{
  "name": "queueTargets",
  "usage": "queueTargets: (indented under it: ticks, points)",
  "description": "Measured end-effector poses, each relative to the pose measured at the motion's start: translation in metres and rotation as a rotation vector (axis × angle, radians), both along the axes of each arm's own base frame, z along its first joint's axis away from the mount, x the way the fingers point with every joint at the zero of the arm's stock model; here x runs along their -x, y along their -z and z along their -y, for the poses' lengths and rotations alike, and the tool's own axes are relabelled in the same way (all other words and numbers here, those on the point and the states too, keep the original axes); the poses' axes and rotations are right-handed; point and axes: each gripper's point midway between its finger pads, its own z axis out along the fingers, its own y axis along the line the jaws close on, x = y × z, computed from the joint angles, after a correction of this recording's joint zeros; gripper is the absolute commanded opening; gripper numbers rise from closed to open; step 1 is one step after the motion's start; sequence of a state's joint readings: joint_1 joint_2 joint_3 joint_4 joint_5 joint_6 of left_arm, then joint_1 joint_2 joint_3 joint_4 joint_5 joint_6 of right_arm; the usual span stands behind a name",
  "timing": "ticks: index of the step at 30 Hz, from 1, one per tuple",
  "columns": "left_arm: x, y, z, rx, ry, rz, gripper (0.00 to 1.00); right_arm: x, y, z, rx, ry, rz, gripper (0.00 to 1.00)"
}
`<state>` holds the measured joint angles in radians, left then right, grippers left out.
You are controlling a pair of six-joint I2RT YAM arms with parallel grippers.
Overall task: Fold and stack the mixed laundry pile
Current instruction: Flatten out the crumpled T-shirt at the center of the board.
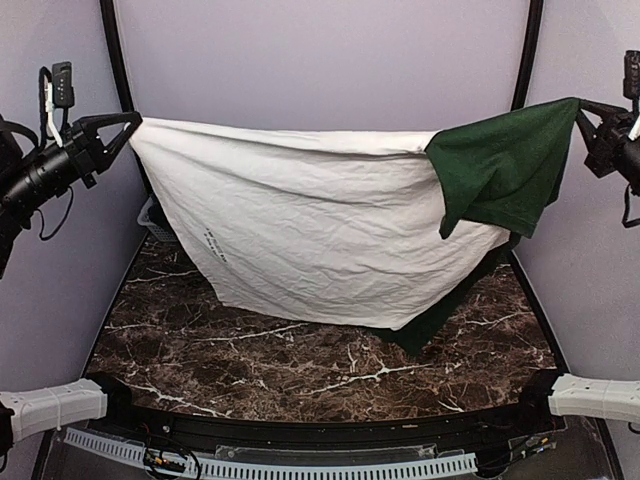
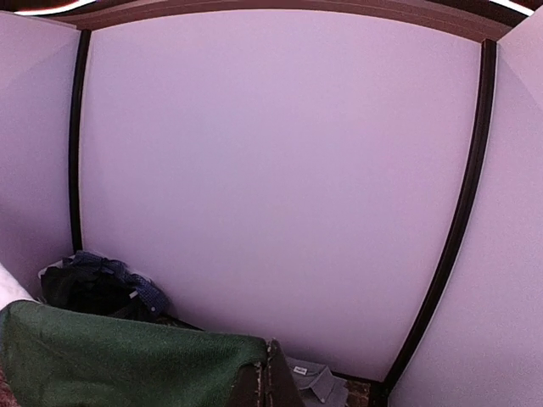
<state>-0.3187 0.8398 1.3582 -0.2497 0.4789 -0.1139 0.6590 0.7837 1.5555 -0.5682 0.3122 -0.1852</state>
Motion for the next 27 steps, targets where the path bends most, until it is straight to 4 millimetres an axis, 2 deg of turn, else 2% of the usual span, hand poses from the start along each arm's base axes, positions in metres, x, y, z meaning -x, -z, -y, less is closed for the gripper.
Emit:
queueTargets:
  ticks: [5,9,14,17,20,22,24,27]
  points:
    - [0.037,-0.026,0.001,0.017,0.088,0.058,0.00,0.042,-0.023,0.009,-0.049,-0.113,0.068,0.00]
    - [0.054,-0.042,0.003,0.038,0.145,0.079,0.00,0.067,-0.044,0.013,-0.071,-0.182,0.125,0.00]
    - [0.062,-0.055,0.002,0.066,0.160,0.082,0.00,0.082,-0.063,0.019,-0.091,-0.195,0.179,0.00]
    - [0.052,-0.057,-0.001,0.081,0.120,0.063,0.00,0.071,-0.059,0.022,-0.088,-0.145,0.169,0.00]
    - [0.025,-0.045,-0.004,0.086,0.043,0.004,0.00,0.037,-0.032,0.014,-0.055,-0.071,0.097,0.00]
    - [-0.005,-0.023,-0.004,0.076,-0.023,-0.067,0.00,-0.001,0.004,0.000,0.001,-0.012,0.007,0.00]
    - [-0.043,0.015,-0.003,0.049,-0.094,-0.169,0.00,-0.044,0.054,-0.018,0.082,0.043,-0.111,0.00]
    - [-0.099,0.098,-0.001,-0.017,-0.199,-0.353,0.00,-0.097,0.132,-0.038,0.203,0.099,-0.280,0.00]
